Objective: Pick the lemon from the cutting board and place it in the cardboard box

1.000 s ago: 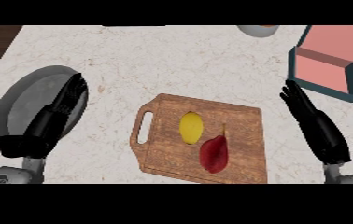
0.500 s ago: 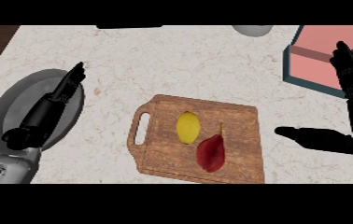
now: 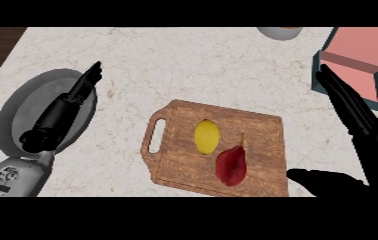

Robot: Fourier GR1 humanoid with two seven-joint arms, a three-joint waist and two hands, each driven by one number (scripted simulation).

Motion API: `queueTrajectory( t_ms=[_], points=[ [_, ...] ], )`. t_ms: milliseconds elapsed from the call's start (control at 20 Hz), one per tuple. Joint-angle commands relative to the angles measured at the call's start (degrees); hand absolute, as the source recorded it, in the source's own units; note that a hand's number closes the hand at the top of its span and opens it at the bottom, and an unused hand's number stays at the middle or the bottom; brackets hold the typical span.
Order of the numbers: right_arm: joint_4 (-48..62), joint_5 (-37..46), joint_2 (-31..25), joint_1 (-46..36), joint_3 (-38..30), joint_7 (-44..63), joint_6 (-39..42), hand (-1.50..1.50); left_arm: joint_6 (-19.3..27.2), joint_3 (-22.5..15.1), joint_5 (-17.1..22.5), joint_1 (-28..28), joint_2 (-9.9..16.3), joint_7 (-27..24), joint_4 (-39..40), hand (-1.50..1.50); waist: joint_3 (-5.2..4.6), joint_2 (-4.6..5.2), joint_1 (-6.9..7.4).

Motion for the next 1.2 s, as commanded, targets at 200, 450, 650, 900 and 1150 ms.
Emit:
queueTrajectory(
  t_ms=[200,450,650,900,1150],
  points=[
    [-4.55,1.84,-3.12,-12.10,11.75,22.42,21.68,-1.50,-1.22,-1.03,-0.46,-2.49,-2.02,0.61,0.38,0.00,-0.23,0.42,1.98],
    [-1.66,-0.76,5.90,-23.92,18.45,37.93,32.11,-1.50,-1.12,-1.19,-1.83,-2.26,-1.70,1.43,-0.49,0.00,-0.20,0.22,3.16],
    [4.99,-0.77,15.34,-31.18,23.26,46.31,35.81,-1.50,-2.79,-0.17,-1.37,-2.46,-1.90,-0.84,2.86,0.00,-0.20,0.33,2.56],
    [14.01,-2.20,25.43,-36.26,26.12,52.44,36.09,-1.50,-0.88,-0.97,-2.69,-4.09,-3.67,2.38,0.56,0.00,-0.08,0.00,2.08],
    [19.93,-0.28,31.22,-34.93,29.11,54.29,33.80,-1.50,-2.45,1.90,-1.16,-2.63,-1.77,1.99,-0.11,0.00,0.06,-0.06,1.22]
  ],
)
